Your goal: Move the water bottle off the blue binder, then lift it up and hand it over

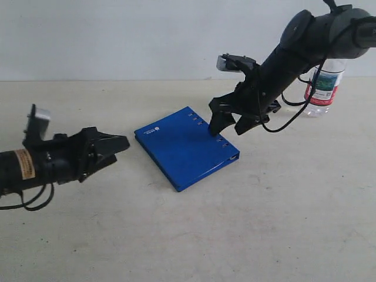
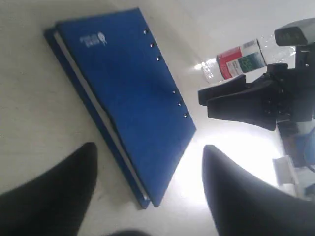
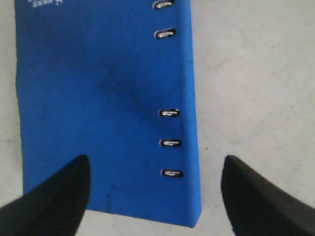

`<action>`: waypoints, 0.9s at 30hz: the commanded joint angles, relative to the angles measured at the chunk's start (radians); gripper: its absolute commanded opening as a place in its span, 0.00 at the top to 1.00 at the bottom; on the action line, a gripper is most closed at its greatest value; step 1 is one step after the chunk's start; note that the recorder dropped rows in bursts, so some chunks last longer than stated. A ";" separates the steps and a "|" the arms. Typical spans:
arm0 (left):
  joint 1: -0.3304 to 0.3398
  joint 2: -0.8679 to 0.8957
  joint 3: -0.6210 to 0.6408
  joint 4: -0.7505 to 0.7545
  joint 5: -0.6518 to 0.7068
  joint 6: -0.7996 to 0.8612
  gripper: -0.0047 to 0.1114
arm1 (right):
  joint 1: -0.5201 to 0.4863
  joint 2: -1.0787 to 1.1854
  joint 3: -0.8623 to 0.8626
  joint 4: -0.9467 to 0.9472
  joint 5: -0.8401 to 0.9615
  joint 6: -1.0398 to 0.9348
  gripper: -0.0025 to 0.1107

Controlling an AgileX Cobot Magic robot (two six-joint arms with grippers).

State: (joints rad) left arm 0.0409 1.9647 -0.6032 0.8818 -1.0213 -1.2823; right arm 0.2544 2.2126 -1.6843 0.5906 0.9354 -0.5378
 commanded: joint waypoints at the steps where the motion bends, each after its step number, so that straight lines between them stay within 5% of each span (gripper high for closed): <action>1: -0.043 0.168 -0.120 -0.009 -0.132 -0.107 0.43 | -0.012 -0.009 -0.004 -0.005 -0.086 -0.011 0.35; 7: -0.115 0.277 -0.320 0.076 -0.077 -0.215 0.51 | -0.067 0.023 -0.049 -0.021 -0.066 0.091 0.35; 11: -0.147 0.277 -0.414 0.152 0.031 -0.241 0.51 | -0.146 0.074 -0.126 0.185 0.085 0.033 0.35; 18: -0.147 0.258 -0.474 0.347 0.206 -0.326 0.51 | -0.196 0.123 -0.154 0.394 0.254 -0.252 0.35; 23: -0.171 0.187 -0.488 0.619 0.457 -0.378 0.55 | -0.196 0.160 -0.154 0.420 0.245 -0.295 0.35; 27: -0.200 0.145 -0.488 0.696 0.514 -0.430 0.55 | -0.196 0.209 -0.154 0.424 0.252 -0.300 0.35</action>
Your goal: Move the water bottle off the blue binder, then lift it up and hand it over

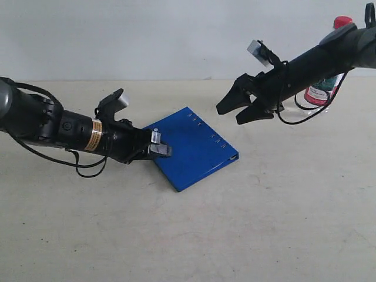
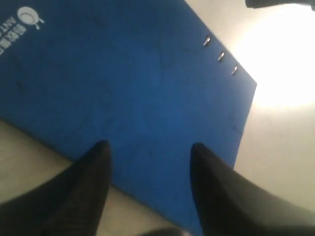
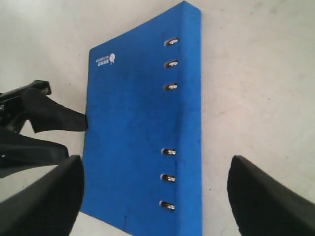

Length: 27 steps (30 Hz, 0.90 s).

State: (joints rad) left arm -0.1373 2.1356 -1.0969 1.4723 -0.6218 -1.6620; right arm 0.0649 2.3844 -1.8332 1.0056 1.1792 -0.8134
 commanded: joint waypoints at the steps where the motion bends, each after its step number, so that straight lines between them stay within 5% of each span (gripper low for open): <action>1: -0.024 -0.034 0.005 0.106 0.114 -0.051 0.55 | -0.006 0.043 -0.005 0.011 0.013 -0.032 0.36; 17: -0.027 -0.043 0.005 0.130 0.119 -0.138 0.55 | -0.003 0.050 -0.005 0.040 -0.001 -0.049 0.36; 23: -0.027 -0.005 0.005 0.031 0.103 -0.128 0.55 | -0.003 0.050 -0.005 0.046 -0.001 -0.053 0.36; 27: -0.027 0.026 0.005 -0.174 -0.023 0.007 0.55 | -0.003 0.050 -0.005 0.052 -0.001 -0.053 0.36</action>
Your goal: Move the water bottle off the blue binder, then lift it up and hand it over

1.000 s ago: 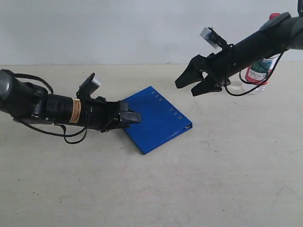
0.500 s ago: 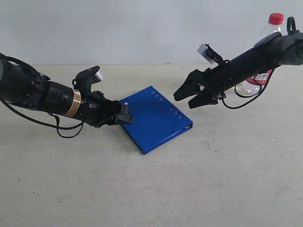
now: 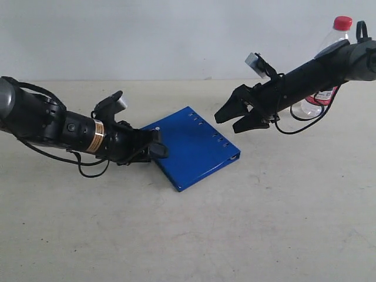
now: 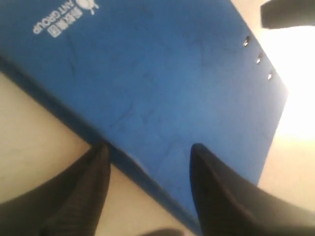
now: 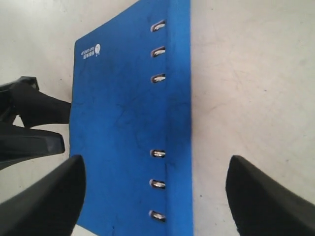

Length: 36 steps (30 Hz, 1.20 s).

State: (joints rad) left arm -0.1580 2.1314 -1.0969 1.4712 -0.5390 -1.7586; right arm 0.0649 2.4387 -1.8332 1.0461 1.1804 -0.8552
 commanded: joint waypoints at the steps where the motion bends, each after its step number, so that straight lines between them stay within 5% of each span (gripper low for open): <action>1: -0.006 0.035 0.005 -0.220 -0.142 0.127 0.55 | -0.001 -0.004 -0.005 0.011 0.002 -0.011 0.36; 11: -0.006 0.076 0.005 -0.511 -0.423 0.209 0.56 | 0.017 -0.004 -0.005 0.017 0.041 -0.021 0.36; 17: -0.006 0.080 0.005 -0.494 -0.343 0.207 0.59 | 0.017 -0.004 -0.005 0.019 0.041 -0.021 0.36; 24: -0.006 0.080 0.005 -0.439 -0.294 0.264 0.92 | 0.015 -0.004 -0.005 0.035 0.041 -0.064 0.36; 31: 0.031 0.079 0.003 -0.398 -0.495 0.546 0.92 | 0.011 -0.035 -0.005 0.028 0.041 -0.144 0.36; 36: 0.065 0.079 0.003 -0.302 -0.529 0.512 0.92 | 0.005 -0.045 -0.005 0.001 0.041 -0.121 0.36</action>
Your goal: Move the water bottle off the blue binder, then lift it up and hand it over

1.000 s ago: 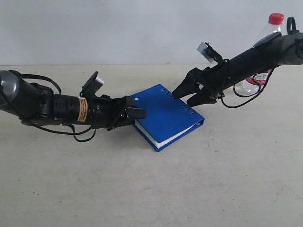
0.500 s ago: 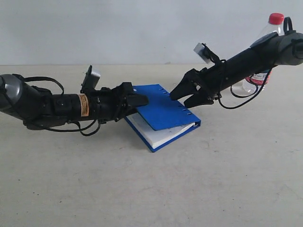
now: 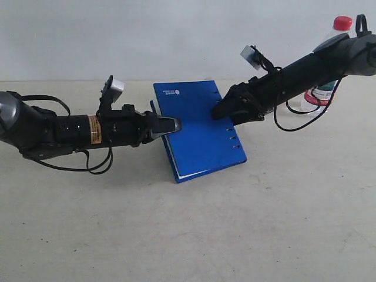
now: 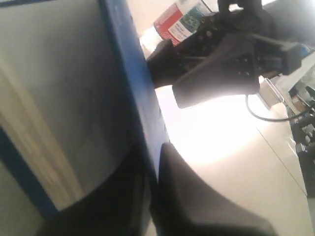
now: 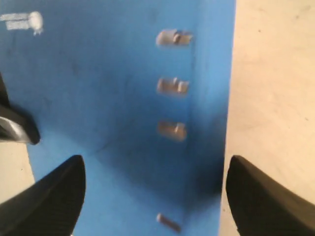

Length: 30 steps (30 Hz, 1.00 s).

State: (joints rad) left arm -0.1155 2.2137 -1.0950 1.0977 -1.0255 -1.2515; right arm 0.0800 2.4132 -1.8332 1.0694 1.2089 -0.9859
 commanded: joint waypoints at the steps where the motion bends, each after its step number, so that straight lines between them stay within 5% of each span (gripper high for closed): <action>1: 0.023 -0.004 0.001 0.106 -0.054 0.002 0.92 | -0.011 -0.017 -0.005 -0.083 0.012 0.051 0.36; 16: 0.025 -0.004 0.001 0.201 -0.026 0.002 0.92 | 0.081 0.054 -0.005 0.023 0.012 -0.205 0.37; 20: 0.027 -0.004 0.001 0.201 0.005 0.011 0.87 | 0.088 0.050 -0.005 0.021 0.012 -0.203 0.68; 24: 0.039 -0.004 0.001 0.202 0.007 0.012 0.61 | 0.088 0.050 -0.005 0.017 0.012 -0.207 0.97; 28: 0.076 -0.004 0.001 0.177 0.010 -0.012 0.34 | 0.088 0.050 -0.005 0.017 0.012 -0.233 0.98; 30: 0.127 -0.012 0.001 0.039 0.063 0.047 0.42 | 0.088 0.050 -0.005 0.015 0.012 -0.241 0.98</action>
State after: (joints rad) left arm -0.0343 2.2137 -1.0950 1.2734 -0.9994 -1.2460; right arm 0.1616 2.4645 -1.8332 1.1229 1.2229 -1.1907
